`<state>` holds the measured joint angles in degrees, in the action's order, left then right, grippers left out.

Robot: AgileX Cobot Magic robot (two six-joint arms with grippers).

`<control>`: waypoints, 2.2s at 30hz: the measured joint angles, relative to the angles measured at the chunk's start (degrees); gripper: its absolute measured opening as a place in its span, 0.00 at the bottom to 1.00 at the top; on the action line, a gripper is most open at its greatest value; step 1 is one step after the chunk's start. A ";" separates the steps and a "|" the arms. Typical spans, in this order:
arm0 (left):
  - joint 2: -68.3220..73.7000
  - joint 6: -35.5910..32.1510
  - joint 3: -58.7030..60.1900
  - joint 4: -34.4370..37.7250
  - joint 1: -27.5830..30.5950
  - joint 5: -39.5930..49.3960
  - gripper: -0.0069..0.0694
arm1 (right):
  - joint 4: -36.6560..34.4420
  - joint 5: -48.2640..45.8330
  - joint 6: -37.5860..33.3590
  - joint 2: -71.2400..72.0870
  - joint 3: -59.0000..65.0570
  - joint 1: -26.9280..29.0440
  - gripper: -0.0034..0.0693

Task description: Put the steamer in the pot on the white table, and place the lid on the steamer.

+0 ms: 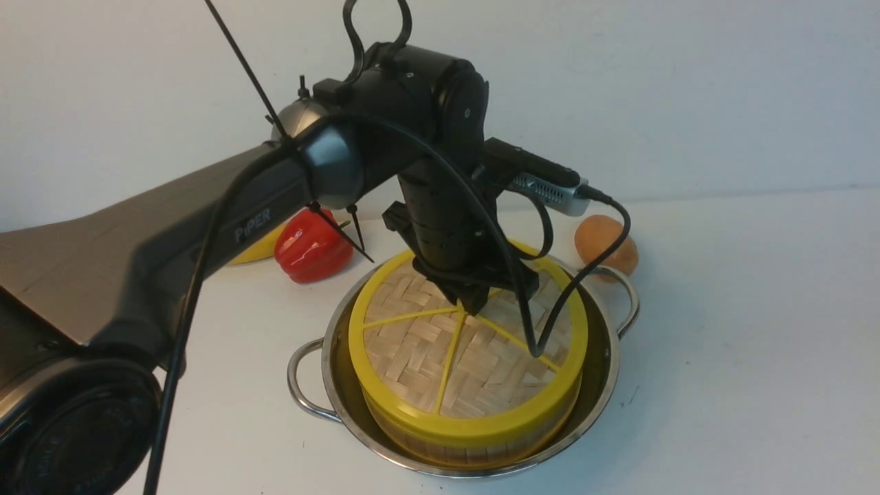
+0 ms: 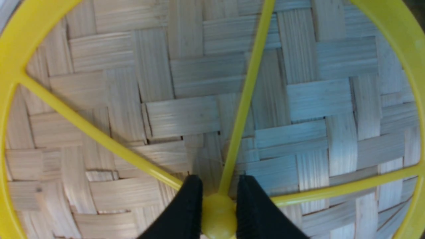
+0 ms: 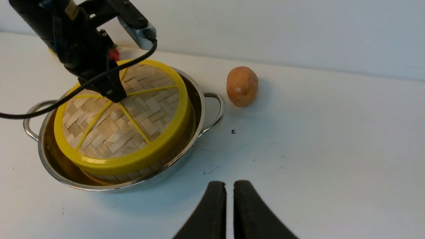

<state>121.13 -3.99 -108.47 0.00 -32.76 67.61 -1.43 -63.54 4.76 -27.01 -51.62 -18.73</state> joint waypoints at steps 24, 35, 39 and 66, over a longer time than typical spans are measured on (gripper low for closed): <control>-16.66 -1.18 0.23 -7.04 0.06 -2.28 0.53 | 0.64 -0.95 0.00 0.00 0.00 0.00 0.15; -50.51 -1.61 21.34 -11.02 2.54 -9.04 0.06 | 8.14 5.19 0.00 0.85 3.34 0.00 0.15; -63.64 -1.56 40.69 -11.08 4.49 -20.54 0.06 | 11.12 17.31 0.00 3.99 11.39 0.00 0.16; -99.59 2.54 75.62 -10.87 13.24 -41.90 0.13 | 13.31 35.99 1.50 8.56 25.58 0.00 0.24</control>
<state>21.54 -1.44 -32.85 -10.87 -19.52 25.71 11.88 -27.54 6.26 -18.45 -26.04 -18.73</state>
